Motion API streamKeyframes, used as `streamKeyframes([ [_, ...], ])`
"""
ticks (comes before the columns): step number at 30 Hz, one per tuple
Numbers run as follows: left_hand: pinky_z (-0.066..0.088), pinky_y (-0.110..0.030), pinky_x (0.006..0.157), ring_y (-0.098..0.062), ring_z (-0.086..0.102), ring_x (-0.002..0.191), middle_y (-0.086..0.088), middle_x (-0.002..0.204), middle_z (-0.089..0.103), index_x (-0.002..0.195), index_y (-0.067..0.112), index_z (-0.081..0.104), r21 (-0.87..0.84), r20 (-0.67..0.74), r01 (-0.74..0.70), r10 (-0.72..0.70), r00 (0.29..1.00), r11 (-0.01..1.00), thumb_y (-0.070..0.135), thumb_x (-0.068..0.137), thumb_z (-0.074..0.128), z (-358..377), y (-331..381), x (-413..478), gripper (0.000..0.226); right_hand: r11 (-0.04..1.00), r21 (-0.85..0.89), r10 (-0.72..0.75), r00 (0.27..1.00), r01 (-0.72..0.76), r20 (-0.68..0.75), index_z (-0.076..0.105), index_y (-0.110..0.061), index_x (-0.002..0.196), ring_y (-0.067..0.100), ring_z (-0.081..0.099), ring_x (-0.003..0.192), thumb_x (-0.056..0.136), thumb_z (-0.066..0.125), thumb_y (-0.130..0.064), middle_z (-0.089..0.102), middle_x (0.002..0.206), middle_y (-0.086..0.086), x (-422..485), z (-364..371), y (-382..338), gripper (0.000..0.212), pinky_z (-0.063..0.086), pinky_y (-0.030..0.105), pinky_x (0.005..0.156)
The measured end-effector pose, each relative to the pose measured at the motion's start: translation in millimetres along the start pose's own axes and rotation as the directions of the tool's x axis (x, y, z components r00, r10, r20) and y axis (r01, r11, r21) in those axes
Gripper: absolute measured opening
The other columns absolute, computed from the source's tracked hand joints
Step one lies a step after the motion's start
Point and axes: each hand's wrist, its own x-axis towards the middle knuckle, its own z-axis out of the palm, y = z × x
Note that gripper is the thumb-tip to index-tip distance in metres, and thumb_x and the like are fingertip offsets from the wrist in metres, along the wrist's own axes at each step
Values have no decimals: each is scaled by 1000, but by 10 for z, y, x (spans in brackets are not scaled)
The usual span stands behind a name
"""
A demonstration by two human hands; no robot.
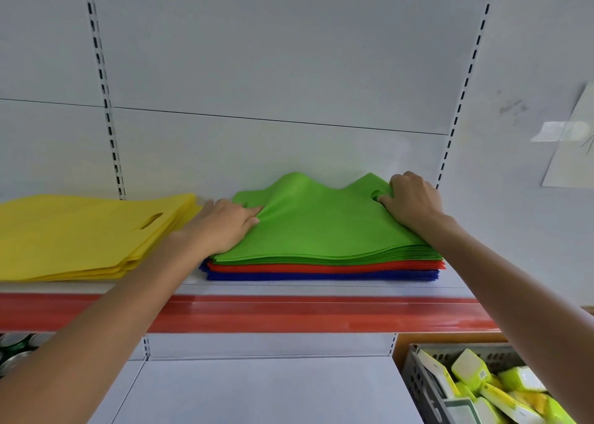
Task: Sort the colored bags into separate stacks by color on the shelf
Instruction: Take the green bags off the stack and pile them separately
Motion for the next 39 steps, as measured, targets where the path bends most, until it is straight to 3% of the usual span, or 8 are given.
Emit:
streamKeyframes([
  [3,44,-37,91,-33,56,109,-18,118,61,144,29,30,-58,-144,-33,25,989,998,32,101,30,-7,37,-51,43,999,23,-35,998,36,-47,53,-1,114,32,54,101,90,59,-22,55,112,15,-17,-1,-16,32,39,33,73],
  [8,37,-31,100,-26,51,121,-12,132,55,140,26,39,-338,-235,-63,-19,972,939,27,93,53,1,16,-109,49,994,95,-43,997,49,-64,50,0,119,34,55,100,88,57,-11,54,114,17,-25,-10,-21,34,39,33,73],
  [12,38,-30,97,-24,56,110,-12,121,59,140,28,40,-457,-316,-92,-65,946,885,22,83,68,1,16,-140,63,990,140,-14,999,20,-39,54,0,117,34,55,100,88,60,-16,56,113,18,-33,-30,-3,34,41,34,74],
  [16,43,-28,89,-22,59,91,-9,107,65,140,28,39,-505,-328,-55,-132,935,862,22,76,75,-47,35,-201,74,960,277,43,999,-34,-27,59,-2,119,35,55,105,84,68,-18,60,114,19,-54,-78,29,39,45,36,81],
  [21,43,-29,78,-20,54,81,-3,82,57,137,27,45,-462,-319,9,-176,931,887,31,77,73,-103,56,-262,66,903,401,162,987,-153,11,61,-9,118,30,57,105,78,75,-26,64,113,14,-42,-191,125,45,44,32,79],
  [26,44,-30,93,-26,61,104,-14,113,66,128,26,56,-471,-354,-20,-169,920,882,28,79,72,-134,88,-302,51,877,440,189,981,-192,51,62,-7,118,28,54,107,80,71,-18,62,115,16,-51,-286,168,40,39,26,77],
  [33,40,-28,99,-24,58,113,-5,124,61,122,27,61,-564,-352,-48,-187,917,824,17,82,69,-178,130,-329,42,926,368,54,994,-86,96,64,-17,118,24,51,83,89,53,-9,57,120,18,-180,-313,168,33,40,27,72],
  [39,41,-32,100,-24,57,109,-7,122,62,117,20,65,-581,-316,-29,-192,929,813,14,84,65,-166,117,-300,33,987,153,42,997,-51,63,62,-22,120,32,55,109,86,59,-19,59,123,10,-261,-348,120,34,40,32,79],
])
